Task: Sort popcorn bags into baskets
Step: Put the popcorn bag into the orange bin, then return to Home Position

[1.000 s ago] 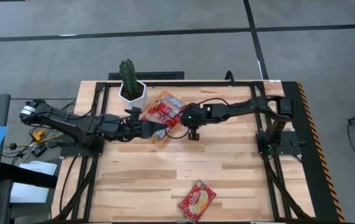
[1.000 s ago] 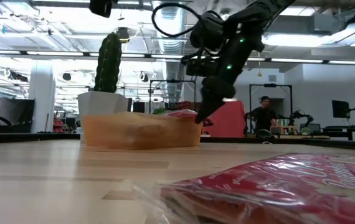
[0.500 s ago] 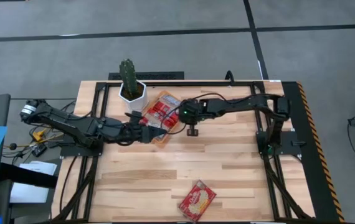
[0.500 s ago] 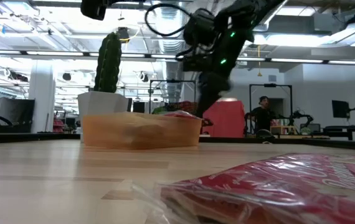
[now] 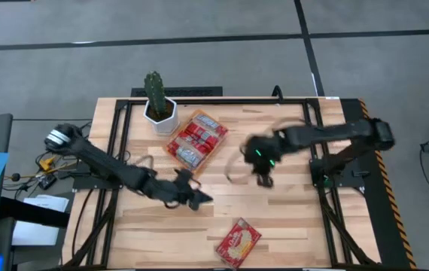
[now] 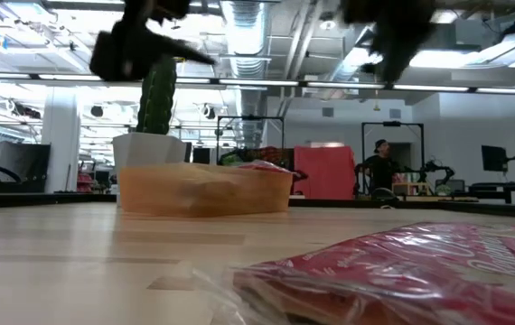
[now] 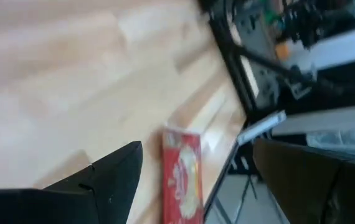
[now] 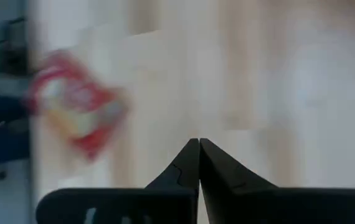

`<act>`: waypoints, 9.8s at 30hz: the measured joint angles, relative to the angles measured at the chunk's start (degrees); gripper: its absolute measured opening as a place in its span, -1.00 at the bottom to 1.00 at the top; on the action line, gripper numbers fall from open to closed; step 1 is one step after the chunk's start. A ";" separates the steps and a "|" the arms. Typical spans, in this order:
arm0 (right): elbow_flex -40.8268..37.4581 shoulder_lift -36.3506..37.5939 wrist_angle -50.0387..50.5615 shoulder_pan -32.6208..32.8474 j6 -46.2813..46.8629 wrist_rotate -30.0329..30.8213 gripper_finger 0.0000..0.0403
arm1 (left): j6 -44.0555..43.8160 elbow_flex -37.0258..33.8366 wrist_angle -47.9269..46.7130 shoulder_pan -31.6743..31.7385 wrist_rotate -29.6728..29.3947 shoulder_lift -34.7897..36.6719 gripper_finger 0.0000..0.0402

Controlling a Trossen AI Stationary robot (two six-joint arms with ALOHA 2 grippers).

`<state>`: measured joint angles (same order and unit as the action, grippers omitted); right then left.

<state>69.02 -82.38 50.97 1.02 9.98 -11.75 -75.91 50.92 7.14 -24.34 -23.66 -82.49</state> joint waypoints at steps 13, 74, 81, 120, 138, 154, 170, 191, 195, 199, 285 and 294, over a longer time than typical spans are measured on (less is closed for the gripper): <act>-18.30 1.25 -33.33 34.15 33.32 18.40 -0.89 | -5.67 0.00 26.55 -1.36 15.21 -23.14 0.47; -8.36 -24.21 -52.88 37.04 31.21 21.34 -0.92 | -16.75 0.24 13.19 -6.24 7.17 -26.28 0.47; -8.31 -31.32 -60.26 36.35 30.84 17.83 -0.90 | -16.98 0.22 13.83 -6.13 7.35 -26.28 0.47; -8.14 -11.71 -41.25 31.10 21.29 25.87 -0.93 | -26.18 0.25 8.98 -5.87 0.37 -26.35 -0.95; -8.11 2.08 -22.53 41.52 32.22 44.84 -0.92 | -23.18 0.14 22.53 -7.60 -19.99 -17.50 -0.99; -8.12 1.45 -19.71 43.27 33.70 45.32 -0.93 | -38.99 0.24 -21.22 3.82 -37.74 -0.95 -0.97; -8.11 1.45 -16.92 43.64 33.07 45.29 -0.90 | -48.00 0.22 -31.14 10.74 -33.25 -0.99 -0.85; -3.09 7.38 -12.57 43.58 26.30 44.55 -0.88 | -26.91 0.22 -28.44 9.75 -22.75 9.39 0.05; 3.44 13.14 -7.45 43.27 14.63 45.77 -0.90 | -5.75 0.22 -18.78 8.04 -23.06 18.08 0.05; 7.15 20.01 -4.60 41.65 7.07 49.95 -0.90 | 16.85 0.24 -14.07 6.87 -19.28 25.85 0.05; -63.35 80.49 -35.24 14.58 19.58 37.36 -0.78 | 34.75 -50.51 -2.21 5.56 -0.96 82.13 0.06; -63.35 80.49 -35.22 14.58 19.58 37.34 -0.78 | 34.73 -50.53 -2.21 5.56 -0.96 82.13 0.06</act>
<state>5.67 -1.89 15.75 15.59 29.56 25.58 -41.18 0.38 4.93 -18.79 -24.62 -0.36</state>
